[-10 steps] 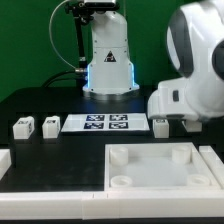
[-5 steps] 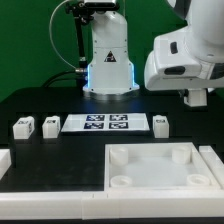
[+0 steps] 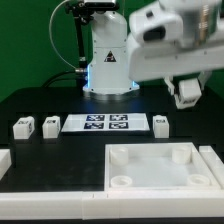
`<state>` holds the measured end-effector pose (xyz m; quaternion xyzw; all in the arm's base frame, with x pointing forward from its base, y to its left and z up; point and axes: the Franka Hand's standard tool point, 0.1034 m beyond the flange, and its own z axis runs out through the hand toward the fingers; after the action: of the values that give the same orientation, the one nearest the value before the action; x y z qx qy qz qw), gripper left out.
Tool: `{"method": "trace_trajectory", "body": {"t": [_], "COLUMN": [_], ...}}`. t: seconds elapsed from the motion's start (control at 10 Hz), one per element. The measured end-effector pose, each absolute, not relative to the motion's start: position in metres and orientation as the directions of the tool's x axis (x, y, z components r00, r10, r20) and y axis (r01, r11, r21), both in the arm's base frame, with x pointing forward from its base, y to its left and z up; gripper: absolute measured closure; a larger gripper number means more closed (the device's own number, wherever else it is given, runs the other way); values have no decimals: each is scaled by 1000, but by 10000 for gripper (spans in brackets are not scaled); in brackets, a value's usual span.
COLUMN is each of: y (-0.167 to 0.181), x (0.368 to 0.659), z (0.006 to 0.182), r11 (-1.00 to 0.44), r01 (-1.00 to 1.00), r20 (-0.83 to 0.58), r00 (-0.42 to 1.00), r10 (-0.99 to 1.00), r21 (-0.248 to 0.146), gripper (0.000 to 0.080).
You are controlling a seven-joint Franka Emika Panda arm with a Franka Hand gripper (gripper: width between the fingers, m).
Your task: Assemble one leg
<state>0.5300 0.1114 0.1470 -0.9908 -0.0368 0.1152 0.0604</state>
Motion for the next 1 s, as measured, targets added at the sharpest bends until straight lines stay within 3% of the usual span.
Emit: {"method": "trace_trajectory", "body": {"t": [0.2, 0.3, 0.5, 0.7, 0.8, 1.0], "y": [123, 126, 124, 121, 116, 111], "x": [557, 554, 556, 582, 597, 615], "z": [178, 180, 173, 149, 157, 154], "r11": [-994, -992, -991, -987, -985, -979], "r01": [63, 88, 93, 140, 163, 205], "r20": [-7, 119, 327, 500, 592, 609], "r00": [998, 990, 943, 862, 800, 778], "r10": [64, 77, 57, 82, 98, 154], "r21": [-91, -92, -95, -79, -56, -15], "gripper": [508, 508, 508, 508, 508, 508]}}
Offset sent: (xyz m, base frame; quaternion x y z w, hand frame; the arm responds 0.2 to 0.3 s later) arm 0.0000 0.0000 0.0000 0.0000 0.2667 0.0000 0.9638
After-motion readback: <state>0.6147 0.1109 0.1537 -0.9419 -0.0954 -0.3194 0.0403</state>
